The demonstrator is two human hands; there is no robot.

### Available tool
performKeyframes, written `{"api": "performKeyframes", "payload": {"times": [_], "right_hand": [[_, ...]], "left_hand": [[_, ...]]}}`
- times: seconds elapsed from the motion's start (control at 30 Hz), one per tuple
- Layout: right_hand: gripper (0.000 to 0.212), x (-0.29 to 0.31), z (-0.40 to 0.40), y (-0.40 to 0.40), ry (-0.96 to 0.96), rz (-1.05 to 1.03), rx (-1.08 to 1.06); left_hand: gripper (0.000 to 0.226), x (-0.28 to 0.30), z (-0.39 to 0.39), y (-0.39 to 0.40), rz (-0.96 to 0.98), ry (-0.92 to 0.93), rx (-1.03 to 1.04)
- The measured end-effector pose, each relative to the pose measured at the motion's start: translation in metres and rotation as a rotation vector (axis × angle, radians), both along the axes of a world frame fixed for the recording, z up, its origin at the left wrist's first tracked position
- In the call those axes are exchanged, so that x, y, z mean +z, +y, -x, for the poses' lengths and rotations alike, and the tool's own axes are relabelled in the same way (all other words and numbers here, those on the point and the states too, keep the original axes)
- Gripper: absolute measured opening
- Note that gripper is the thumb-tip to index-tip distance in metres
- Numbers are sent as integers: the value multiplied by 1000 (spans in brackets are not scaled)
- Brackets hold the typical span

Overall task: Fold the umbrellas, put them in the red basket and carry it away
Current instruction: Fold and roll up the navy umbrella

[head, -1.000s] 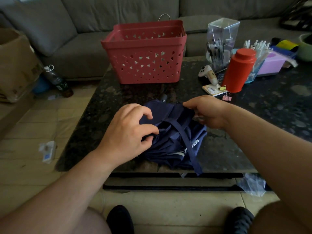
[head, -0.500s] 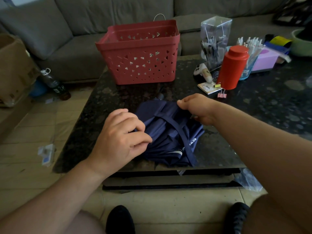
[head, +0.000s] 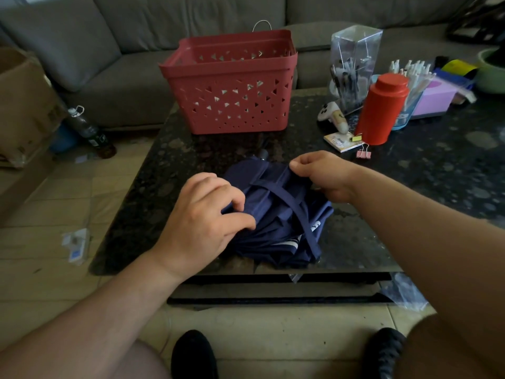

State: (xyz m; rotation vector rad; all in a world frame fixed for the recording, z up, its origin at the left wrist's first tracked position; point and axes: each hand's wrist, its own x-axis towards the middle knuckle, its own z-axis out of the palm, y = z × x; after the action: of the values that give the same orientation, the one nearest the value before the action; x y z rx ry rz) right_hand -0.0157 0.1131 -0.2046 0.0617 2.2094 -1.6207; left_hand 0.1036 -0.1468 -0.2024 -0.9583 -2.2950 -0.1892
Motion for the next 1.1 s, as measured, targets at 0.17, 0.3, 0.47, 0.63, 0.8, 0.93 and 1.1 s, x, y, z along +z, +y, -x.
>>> {"api": "performKeyframes", "payload": {"times": [0.17,0.3,0.47,0.63,0.8,0.93,1.1], "right_hand": [[26,-8,3,-2,55,25,-72],[14,-6,1,4,65,63,-83],[15,-6,3,13,50,57,-94],[9,-7,2,17,83,38,-104],[10,-5,-7,29,58,-36,-57],[17,-3,-15,32,-31,29,-17],[24,-3,-17,29,-38,157,-50]], "left_hand": [[26,1,-3,6,-44,-26,-7],[35,8,-3,4,-101,-117,107],[36,12,-3,-11,-17,-229,230],[18,7,-3,-10,-39,-207,177],[27,4,-9,7,-93,-204,111],[25,3,-8,33,-88,-156,107],[23,2,1,48,-22,-103,194]]}}
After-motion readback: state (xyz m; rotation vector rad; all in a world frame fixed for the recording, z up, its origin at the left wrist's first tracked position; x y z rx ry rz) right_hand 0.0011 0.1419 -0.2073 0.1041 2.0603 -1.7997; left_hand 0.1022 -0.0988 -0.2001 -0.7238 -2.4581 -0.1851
